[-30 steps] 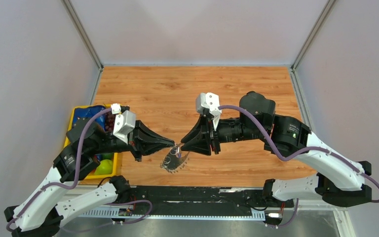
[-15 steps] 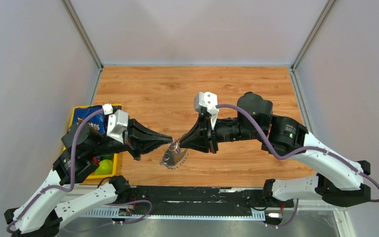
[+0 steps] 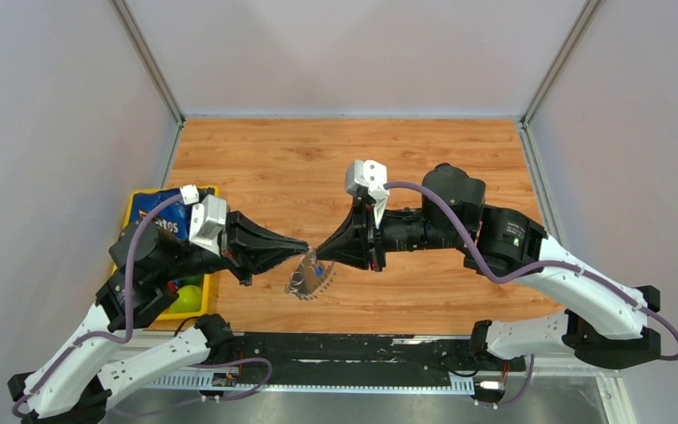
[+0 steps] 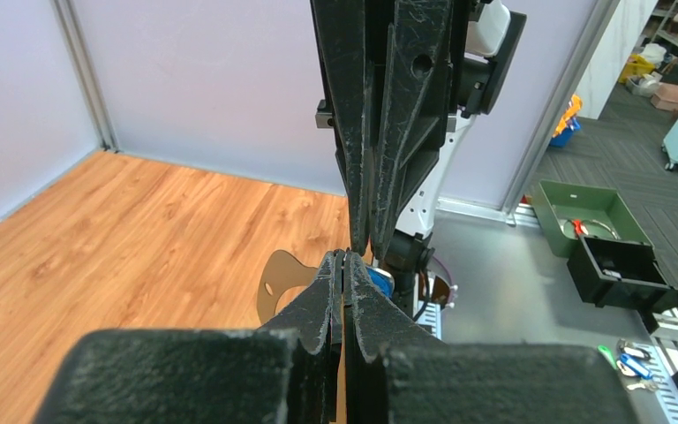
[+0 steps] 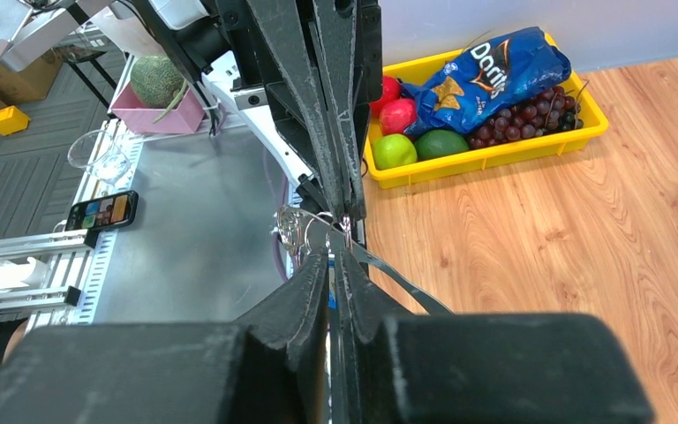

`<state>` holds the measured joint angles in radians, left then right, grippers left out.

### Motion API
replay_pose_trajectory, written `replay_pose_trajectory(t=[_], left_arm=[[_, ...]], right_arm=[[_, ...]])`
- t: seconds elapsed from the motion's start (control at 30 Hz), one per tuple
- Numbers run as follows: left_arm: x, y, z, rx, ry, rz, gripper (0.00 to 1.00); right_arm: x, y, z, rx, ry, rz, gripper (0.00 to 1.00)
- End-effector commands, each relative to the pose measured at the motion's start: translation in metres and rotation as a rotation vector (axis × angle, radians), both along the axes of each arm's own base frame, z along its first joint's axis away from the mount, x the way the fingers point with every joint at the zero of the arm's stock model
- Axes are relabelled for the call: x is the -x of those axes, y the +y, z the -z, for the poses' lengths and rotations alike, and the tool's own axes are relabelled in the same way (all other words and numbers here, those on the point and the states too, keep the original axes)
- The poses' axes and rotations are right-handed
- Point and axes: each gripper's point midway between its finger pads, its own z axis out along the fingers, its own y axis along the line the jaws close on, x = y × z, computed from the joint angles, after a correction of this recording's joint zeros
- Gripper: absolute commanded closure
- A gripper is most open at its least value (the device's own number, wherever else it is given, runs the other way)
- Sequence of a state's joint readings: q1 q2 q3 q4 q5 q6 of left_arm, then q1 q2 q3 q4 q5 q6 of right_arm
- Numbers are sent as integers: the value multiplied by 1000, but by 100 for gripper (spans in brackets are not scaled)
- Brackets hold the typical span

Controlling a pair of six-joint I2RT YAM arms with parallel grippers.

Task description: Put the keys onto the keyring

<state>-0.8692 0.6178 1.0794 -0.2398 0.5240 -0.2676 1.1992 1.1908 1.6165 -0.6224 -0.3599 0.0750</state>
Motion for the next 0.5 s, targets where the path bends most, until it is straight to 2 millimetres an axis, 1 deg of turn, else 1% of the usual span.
replay_pose_trajectory(t=[0.0,0.13,0.23,0.47], left_arm=[[2,3,-17,64,-36,-2,100],[2,4,-19,72,-42,-5,100],[2,5,-21,79,-45,-9,100],[1,8,-27,102,-57,-26,100]], right_arm=[[-3,6,-16,-62,-4,19,88],[-6,7,-13,-54,-5,35,89],[-7,9,-10,-49,-3,36,94],[-9,10,-1,-29,-3,43,94]])
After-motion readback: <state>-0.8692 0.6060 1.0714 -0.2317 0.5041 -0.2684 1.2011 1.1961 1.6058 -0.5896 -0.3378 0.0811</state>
